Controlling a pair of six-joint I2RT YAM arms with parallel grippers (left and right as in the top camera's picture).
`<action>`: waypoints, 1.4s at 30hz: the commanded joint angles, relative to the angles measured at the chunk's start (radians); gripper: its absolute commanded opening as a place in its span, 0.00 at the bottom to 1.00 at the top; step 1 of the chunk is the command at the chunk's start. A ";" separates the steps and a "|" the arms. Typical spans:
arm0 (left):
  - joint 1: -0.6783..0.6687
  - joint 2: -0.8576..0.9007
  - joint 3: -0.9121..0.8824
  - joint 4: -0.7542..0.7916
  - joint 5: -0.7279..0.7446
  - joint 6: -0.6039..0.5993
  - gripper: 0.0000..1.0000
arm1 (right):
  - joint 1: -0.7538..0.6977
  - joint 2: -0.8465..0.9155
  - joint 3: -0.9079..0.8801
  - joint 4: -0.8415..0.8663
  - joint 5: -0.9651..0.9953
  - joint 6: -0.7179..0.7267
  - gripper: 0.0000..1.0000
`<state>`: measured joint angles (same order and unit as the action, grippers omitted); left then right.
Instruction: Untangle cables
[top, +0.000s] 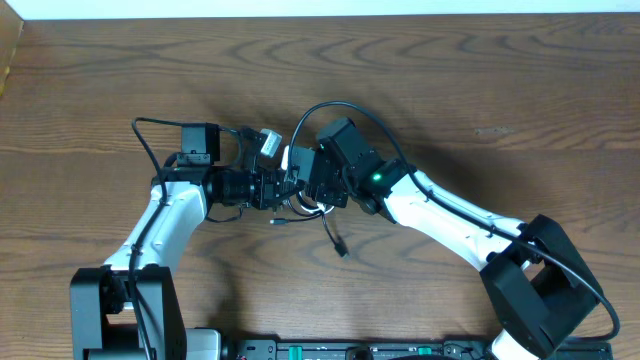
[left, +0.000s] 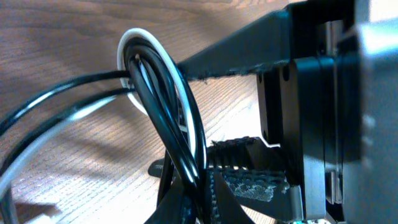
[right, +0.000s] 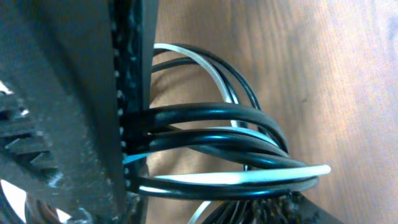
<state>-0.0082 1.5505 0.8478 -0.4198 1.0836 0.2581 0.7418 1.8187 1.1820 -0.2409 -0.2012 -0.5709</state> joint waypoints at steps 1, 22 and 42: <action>-0.004 -0.017 0.020 -0.004 0.029 -0.002 0.07 | -0.005 0.012 0.000 -0.006 -0.130 0.103 0.43; -0.004 -0.017 0.020 0.003 0.021 -0.002 0.07 | -0.108 0.012 0.001 -0.006 -0.498 0.212 0.41; -0.004 -0.017 0.020 -0.002 -0.068 -0.034 0.07 | 0.058 -0.021 0.000 0.026 0.040 -0.081 0.60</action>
<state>-0.0074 1.5482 0.8478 -0.4152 1.0664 0.2573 0.7849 1.7744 1.1812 -0.2375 -0.2409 -0.5957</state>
